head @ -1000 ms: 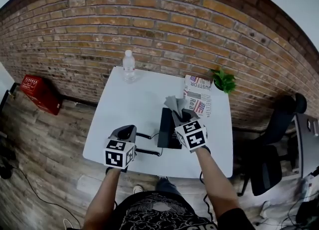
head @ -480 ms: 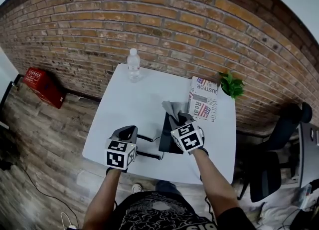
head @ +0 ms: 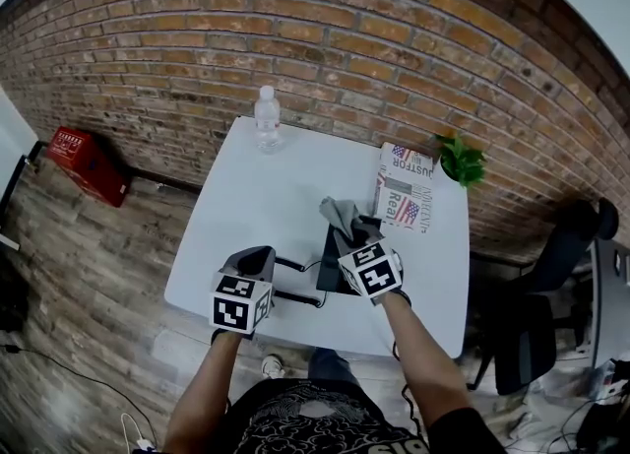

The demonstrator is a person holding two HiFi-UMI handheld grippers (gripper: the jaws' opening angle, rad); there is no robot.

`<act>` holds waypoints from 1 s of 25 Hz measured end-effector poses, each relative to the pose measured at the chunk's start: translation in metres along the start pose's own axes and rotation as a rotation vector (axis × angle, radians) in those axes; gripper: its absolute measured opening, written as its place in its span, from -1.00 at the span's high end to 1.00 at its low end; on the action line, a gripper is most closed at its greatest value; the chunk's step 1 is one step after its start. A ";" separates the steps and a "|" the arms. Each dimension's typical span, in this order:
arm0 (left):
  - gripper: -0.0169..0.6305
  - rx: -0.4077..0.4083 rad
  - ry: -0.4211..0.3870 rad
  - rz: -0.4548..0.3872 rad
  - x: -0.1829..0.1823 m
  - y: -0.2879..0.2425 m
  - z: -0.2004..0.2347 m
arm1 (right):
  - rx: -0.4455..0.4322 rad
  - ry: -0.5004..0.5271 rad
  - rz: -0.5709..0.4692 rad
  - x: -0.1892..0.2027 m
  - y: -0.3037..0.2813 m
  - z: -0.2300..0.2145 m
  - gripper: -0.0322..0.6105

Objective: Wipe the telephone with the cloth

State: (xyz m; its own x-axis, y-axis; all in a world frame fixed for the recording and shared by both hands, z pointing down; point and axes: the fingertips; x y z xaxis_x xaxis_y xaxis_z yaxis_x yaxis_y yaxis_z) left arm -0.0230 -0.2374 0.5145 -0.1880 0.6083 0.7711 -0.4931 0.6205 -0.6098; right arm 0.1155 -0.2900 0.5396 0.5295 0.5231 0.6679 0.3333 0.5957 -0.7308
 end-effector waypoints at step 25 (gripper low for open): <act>0.93 0.043 -0.049 -0.004 0.032 0.035 -0.010 | -0.005 -0.075 0.047 0.053 0.015 0.059 0.87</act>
State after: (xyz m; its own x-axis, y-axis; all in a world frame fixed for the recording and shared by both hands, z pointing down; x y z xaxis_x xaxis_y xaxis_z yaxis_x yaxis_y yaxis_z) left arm -0.0373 -0.1916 0.5157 -0.2266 0.5807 0.7819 -0.5297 0.6002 -0.5993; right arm 0.1025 -0.2175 0.5719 0.4848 0.5946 0.6414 0.3133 0.5666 -0.7621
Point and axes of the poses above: the fingertips, and each gripper's own axes: y backward along the fingers, z to its left, x out of its underside, and after that the axes turned 7 degrees about z, right-handed
